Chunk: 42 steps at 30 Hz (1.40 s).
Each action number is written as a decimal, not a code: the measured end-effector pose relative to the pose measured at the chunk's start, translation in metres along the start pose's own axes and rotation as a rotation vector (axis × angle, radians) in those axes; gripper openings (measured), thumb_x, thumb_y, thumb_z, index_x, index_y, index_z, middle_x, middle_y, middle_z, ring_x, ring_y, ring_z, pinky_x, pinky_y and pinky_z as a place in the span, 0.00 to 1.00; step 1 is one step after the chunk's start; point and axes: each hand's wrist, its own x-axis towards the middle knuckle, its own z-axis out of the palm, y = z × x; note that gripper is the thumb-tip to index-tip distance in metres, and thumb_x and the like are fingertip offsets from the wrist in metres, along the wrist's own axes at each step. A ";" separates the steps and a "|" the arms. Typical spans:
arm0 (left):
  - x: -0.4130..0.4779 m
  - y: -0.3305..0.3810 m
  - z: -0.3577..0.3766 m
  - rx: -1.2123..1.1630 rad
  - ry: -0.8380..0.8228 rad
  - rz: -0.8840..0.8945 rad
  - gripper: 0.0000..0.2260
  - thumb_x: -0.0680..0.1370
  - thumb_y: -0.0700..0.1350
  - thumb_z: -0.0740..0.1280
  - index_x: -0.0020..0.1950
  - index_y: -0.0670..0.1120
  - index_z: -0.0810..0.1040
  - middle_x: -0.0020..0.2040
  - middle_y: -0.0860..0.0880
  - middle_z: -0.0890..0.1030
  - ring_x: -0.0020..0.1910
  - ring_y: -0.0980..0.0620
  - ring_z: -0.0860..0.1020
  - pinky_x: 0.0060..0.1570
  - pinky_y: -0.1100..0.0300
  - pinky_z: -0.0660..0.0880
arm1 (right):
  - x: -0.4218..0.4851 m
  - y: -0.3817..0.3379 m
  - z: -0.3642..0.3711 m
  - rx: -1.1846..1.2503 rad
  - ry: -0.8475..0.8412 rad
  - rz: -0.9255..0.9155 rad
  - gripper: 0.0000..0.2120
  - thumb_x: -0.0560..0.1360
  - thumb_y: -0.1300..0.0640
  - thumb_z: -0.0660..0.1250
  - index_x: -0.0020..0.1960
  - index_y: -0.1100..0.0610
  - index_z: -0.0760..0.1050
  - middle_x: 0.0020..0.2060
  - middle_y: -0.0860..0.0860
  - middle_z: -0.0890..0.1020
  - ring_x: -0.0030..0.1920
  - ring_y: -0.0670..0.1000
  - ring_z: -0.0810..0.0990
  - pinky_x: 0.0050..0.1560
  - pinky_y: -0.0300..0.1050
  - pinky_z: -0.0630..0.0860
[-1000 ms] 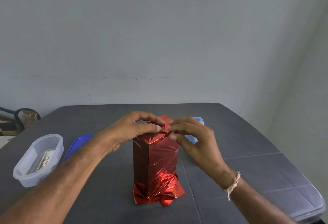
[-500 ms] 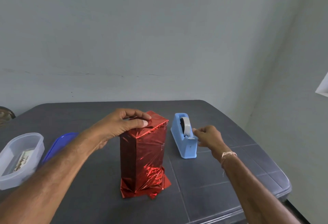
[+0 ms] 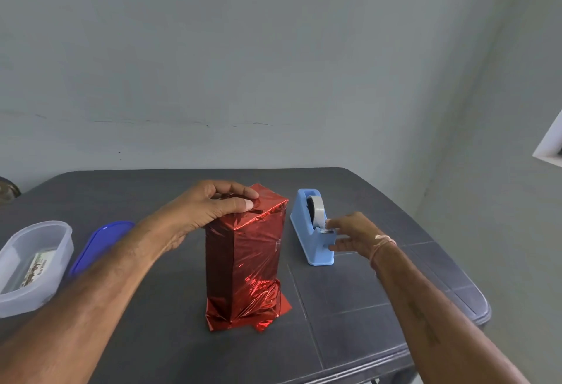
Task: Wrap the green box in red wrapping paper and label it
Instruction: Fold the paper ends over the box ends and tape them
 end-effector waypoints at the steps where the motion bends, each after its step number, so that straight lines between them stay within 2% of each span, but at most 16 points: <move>1: 0.000 0.000 0.000 -0.001 0.001 -0.003 0.08 0.75 0.46 0.76 0.54 0.55 0.88 0.53 0.56 0.87 0.53 0.56 0.83 0.51 0.63 0.74 | -0.001 0.000 0.000 0.015 -0.008 0.012 0.17 0.78 0.63 0.73 0.63 0.69 0.74 0.62 0.64 0.77 0.52 0.64 0.83 0.37 0.54 0.85; 9: -0.001 -0.001 0.001 -0.019 0.009 -0.011 0.08 0.75 0.46 0.76 0.54 0.55 0.88 0.54 0.58 0.86 0.52 0.57 0.84 0.49 0.63 0.74 | -0.005 0.002 0.001 0.138 -0.035 0.058 0.15 0.79 0.62 0.72 0.62 0.68 0.74 0.64 0.61 0.74 0.56 0.68 0.81 0.45 0.65 0.84; 15: -0.002 0.000 0.002 -0.037 0.003 -0.011 0.09 0.76 0.44 0.75 0.55 0.52 0.87 0.53 0.57 0.87 0.44 0.61 0.84 0.43 0.67 0.76 | -0.009 0.003 0.002 0.266 -0.061 0.058 0.16 0.80 0.58 0.67 0.66 0.63 0.74 0.60 0.60 0.77 0.60 0.66 0.80 0.51 0.68 0.82; 19: -0.003 0.000 0.002 -0.041 0.007 -0.023 0.09 0.76 0.45 0.75 0.55 0.53 0.87 0.52 0.56 0.87 0.45 0.58 0.84 0.42 0.66 0.76 | -0.014 0.005 0.006 0.273 -0.044 0.038 0.15 0.80 0.58 0.66 0.64 0.62 0.74 0.60 0.59 0.77 0.60 0.65 0.80 0.49 0.65 0.84; 23: -0.004 0.000 0.003 -0.039 0.015 -0.030 0.09 0.76 0.45 0.75 0.55 0.53 0.87 0.54 0.58 0.87 0.48 0.57 0.84 0.44 0.63 0.76 | -0.018 0.017 0.011 0.304 -0.013 -0.006 0.08 0.79 0.58 0.66 0.54 0.62 0.76 0.56 0.59 0.79 0.59 0.65 0.81 0.54 0.65 0.82; 26: -0.004 0.001 0.003 -0.038 0.012 -0.030 0.09 0.76 0.45 0.75 0.56 0.52 0.87 0.53 0.56 0.87 0.43 0.60 0.84 0.41 0.66 0.76 | -0.019 0.027 0.015 0.314 0.019 -0.043 0.10 0.78 0.57 0.67 0.55 0.63 0.76 0.58 0.60 0.79 0.58 0.62 0.82 0.51 0.60 0.84; 29: -0.005 0.002 0.003 -0.044 0.005 -0.028 0.10 0.76 0.44 0.74 0.57 0.52 0.86 0.53 0.56 0.87 0.41 0.61 0.84 0.37 0.69 0.76 | -0.023 0.032 0.016 0.328 0.037 -0.062 0.06 0.80 0.58 0.66 0.49 0.61 0.77 0.57 0.60 0.78 0.58 0.62 0.81 0.54 0.60 0.83; 34: -0.006 0.001 0.003 -0.045 0.005 -0.032 0.10 0.76 0.45 0.74 0.57 0.52 0.86 0.54 0.55 0.87 0.43 0.58 0.84 0.40 0.66 0.76 | -0.024 0.042 0.018 0.341 0.048 -0.101 0.07 0.79 0.60 0.66 0.50 0.64 0.78 0.59 0.61 0.78 0.58 0.60 0.81 0.54 0.59 0.84; 38: -0.006 0.001 0.003 -0.040 0.007 -0.036 0.10 0.76 0.45 0.74 0.57 0.52 0.86 0.54 0.54 0.87 0.42 0.58 0.84 0.40 0.65 0.76 | -0.020 0.054 0.020 0.349 0.060 -0.101 0.11 0.79 0.60 0.68 0.55 0.68 0.78 0.59 0.62 0.80 0.59 0.60 0.82 0.48 0.49 0.85; 39: -0.005 0.001 0.003 -0.040 0.006 -0.036 0.10 0.76 0.45 0.74 0.57 0.52 0.86 0.54 0.54 0.87 0.42 0.58 0.84 0.40 0.66 0.76 | -0.020 0.056 0.020 0.337 0.072 -0.104 0.11 0.79 0.58 0.69 0.55 0.67 0.78 0.57 0.61 0.81 0.58 0.59 0.82 0.48 0.48 0.85; 42: -0.005 0.001 0.003 -0.045 0.005 -0.038 0.10 0.77 0.44 0.74 0.58 0.51 0.86 0.54 0.54 0.87 0.41 0.59 0.84 0.38 0.68 0.76 | -0.024 0.060 0.022 0.266 0.134 -0.111 0.10 0.80 0.54 0.70 0.48 0.61 0.79 0.48 0.55 0.81 0.51 0.53 0.80 0.49 0.50 0.83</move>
